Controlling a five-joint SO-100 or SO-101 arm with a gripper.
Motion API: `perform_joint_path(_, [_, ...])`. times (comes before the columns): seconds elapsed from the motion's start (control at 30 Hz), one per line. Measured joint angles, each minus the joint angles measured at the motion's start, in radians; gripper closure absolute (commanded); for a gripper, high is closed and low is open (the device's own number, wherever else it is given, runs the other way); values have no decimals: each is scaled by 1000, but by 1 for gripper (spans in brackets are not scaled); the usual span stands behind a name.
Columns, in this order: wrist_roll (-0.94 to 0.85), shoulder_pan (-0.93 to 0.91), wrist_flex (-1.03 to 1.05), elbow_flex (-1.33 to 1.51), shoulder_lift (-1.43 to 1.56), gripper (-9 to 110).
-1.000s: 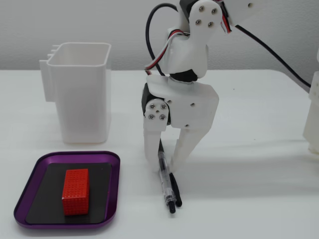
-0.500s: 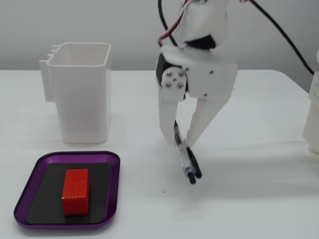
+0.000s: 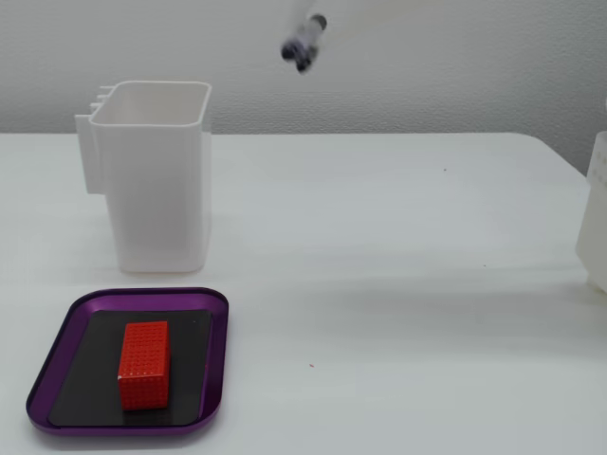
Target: Pick up the pen and put it in the pen holder.
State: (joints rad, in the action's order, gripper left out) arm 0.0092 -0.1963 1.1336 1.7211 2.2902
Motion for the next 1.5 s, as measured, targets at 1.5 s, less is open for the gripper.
perform_joint_path(1.5, [334, -28, -77, -821, -1002, 101])
